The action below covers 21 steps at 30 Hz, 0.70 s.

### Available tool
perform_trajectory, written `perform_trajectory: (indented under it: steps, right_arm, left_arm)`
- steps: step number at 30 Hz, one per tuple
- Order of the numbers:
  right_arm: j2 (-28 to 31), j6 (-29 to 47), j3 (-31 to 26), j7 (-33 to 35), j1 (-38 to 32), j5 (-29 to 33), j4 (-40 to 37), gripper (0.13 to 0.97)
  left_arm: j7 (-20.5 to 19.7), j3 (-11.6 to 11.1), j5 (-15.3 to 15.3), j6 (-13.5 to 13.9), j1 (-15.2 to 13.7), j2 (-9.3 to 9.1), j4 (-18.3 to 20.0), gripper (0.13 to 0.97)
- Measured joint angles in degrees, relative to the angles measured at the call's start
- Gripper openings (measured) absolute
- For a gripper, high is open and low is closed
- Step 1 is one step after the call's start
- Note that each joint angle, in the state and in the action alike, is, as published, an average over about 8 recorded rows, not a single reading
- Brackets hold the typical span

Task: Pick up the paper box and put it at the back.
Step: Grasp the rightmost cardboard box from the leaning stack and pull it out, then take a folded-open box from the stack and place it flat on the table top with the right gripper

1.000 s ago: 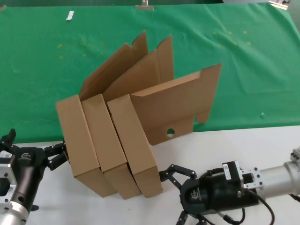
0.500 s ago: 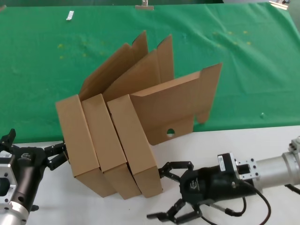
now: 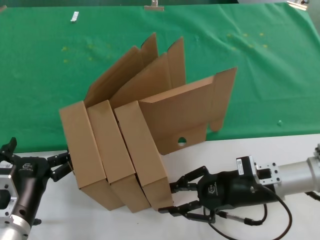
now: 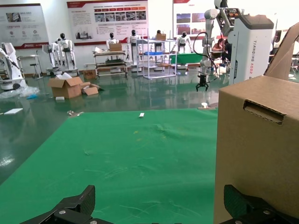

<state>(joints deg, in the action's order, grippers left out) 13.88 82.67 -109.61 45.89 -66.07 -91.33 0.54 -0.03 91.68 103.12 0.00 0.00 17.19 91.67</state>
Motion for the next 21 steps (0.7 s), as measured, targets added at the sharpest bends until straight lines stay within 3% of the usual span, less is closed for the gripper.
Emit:
perform_trajectory:
  steps: [6,15,21]
  right_arm:
    - [0.3,0.3,0.5,-0.1,-0.1,0.7,0.0,0.287]
    - [1.4,2.0,1.5,-0.1,-0.3,1.1,0.1,0.187]
    - [3.1,4.6,2.5,0.5,-0.6,0.8,0.2,0.166]
  left_arm:
    - [0.0,0.0,0.0,0.0,0.0,0.0,0.0,0.966]
    - [0.0,0.0,0.0,0.0,0.0,0.0,0.0,0.966]
    - [0.0,0.0,0.0,0.0,0.0,0.0,0.0,0.966]
